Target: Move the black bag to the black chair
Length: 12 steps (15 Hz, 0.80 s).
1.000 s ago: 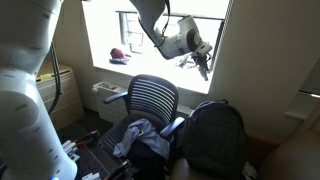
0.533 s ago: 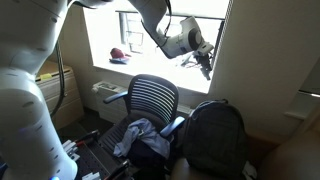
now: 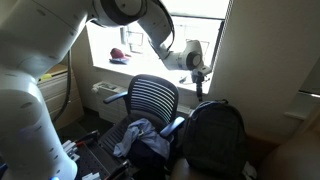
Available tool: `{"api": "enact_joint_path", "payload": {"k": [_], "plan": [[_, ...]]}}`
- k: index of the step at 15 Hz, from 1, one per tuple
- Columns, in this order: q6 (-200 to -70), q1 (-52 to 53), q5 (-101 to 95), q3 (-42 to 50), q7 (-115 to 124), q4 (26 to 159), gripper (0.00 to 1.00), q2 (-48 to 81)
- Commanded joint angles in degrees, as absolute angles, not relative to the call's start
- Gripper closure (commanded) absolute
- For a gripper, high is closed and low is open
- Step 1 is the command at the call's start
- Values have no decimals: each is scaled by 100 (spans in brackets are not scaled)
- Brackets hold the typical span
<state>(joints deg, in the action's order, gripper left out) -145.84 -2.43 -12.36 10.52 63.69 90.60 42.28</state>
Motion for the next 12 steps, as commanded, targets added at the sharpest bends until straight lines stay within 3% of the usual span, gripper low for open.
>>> {"api": "enact_joint_path", "payload": {"k": [1,2,8,12], "plan": [[-13516,-473,-608,925,5386,8018,0,5033],[-14114,-261,-621,1104,5639,8654,0,4674],[-13927,-391,-643,1052,5053,8160,0,5242],[-14758,-159,-987,1488,4778,7968,0,5856]]}}
